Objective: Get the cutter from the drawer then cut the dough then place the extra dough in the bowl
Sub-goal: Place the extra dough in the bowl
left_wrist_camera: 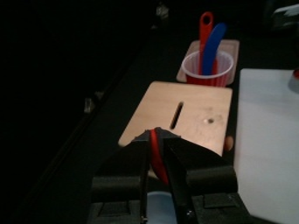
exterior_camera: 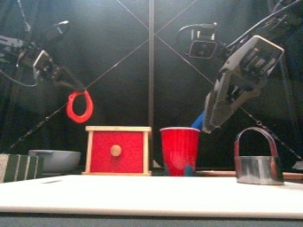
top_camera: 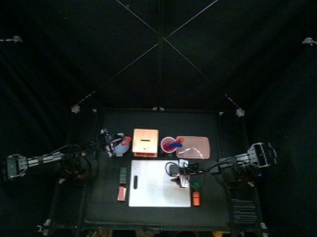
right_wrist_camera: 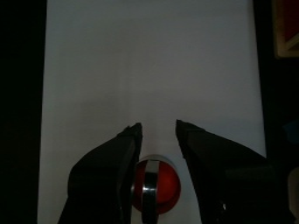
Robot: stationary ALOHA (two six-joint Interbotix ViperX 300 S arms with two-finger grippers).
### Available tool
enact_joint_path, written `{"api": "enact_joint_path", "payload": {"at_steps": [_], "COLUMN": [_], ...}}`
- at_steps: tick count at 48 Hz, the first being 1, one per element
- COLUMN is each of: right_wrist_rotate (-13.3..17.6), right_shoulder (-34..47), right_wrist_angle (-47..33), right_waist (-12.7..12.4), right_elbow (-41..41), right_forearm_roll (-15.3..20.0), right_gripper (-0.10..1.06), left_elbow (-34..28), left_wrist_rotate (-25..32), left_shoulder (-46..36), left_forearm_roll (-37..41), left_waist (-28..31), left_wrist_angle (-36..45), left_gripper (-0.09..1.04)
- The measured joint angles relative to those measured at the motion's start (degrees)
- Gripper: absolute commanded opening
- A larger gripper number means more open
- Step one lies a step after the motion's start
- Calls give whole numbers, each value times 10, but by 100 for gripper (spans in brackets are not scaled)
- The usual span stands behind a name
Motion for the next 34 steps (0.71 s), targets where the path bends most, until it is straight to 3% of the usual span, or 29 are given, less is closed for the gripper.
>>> {"api": "enact_joint_path", "payload": {"at_steps": [10, 22, 34], "right_wrist_rotate": [0, 0, -1], "right_shoulder": [4, 11, 24], "right_wrist_angle": [0, 0, 0], "right_waist": [-2, -5, -6], "right_elbow": [0, -5, -12], "right_forearm_roll": [0, 0, 0], "right_gripper": [76, 76, 76], "left_elbow": [21, 32, 47], "left_wrist_rotate": [-2, -3, -4], "left_shoulder": [30, 66, 67], "left_forearm_roll": [-6, -22, -125], "left_waist": [56, 62, 62], "left_wrist_angle": [15, 16, 14], "left_gripper": [63, 88, 89]}}
